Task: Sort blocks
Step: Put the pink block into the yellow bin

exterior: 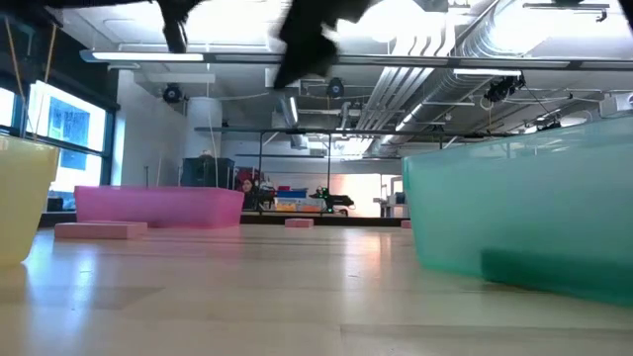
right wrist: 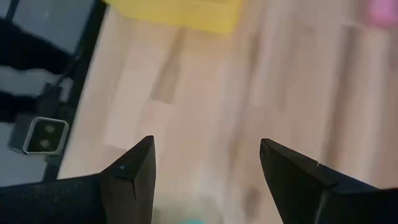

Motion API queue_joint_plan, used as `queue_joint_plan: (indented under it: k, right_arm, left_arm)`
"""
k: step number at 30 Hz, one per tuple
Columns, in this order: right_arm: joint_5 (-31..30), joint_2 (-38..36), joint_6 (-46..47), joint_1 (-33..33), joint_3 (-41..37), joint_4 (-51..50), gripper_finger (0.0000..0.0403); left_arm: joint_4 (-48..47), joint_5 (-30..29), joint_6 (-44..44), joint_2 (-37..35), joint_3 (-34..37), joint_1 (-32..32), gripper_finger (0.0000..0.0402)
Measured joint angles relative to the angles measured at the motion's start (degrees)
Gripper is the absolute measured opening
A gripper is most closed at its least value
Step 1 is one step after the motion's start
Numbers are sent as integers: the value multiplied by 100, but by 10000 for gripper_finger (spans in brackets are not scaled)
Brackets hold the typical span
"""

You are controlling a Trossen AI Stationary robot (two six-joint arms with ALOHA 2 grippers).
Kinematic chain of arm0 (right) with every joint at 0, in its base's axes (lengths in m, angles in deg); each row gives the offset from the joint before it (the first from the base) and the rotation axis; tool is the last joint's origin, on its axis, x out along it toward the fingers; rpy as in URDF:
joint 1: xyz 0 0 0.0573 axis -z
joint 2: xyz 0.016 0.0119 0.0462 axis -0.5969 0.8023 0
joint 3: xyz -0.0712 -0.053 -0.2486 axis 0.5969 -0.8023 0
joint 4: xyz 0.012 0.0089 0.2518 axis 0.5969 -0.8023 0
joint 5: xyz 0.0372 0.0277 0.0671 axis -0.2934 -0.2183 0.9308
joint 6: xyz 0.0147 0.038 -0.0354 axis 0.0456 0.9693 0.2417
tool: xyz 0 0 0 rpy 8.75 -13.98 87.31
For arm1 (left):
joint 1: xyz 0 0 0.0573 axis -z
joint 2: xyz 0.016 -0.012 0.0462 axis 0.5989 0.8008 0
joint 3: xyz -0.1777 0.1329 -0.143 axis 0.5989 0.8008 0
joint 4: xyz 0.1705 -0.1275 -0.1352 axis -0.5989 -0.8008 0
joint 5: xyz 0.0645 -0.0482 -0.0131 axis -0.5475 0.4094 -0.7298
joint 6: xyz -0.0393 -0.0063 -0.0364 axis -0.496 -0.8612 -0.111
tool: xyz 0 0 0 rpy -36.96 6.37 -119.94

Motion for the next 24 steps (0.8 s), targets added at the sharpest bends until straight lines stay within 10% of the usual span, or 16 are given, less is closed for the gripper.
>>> queue_joint_plan:
  k: [11, 14, 24]
  right_arm:
    - [-607, -3295, 3312, 2, -4793, 2945, 222]
    - [-1104, -3786, 4293, -253, -5541, 3678, 222]
    - [-2569, -4059, 5373, -558, -6229, 4766, 222]
  left_arm:
    - [-8572, 906, 1497, 1720, -2909, 40, 170]
    - [-9245, 1458, 1584, 1961, -2642, 485, 170]
    - [-8453, 29, 1302, 2156, -1573, 1235, 170]
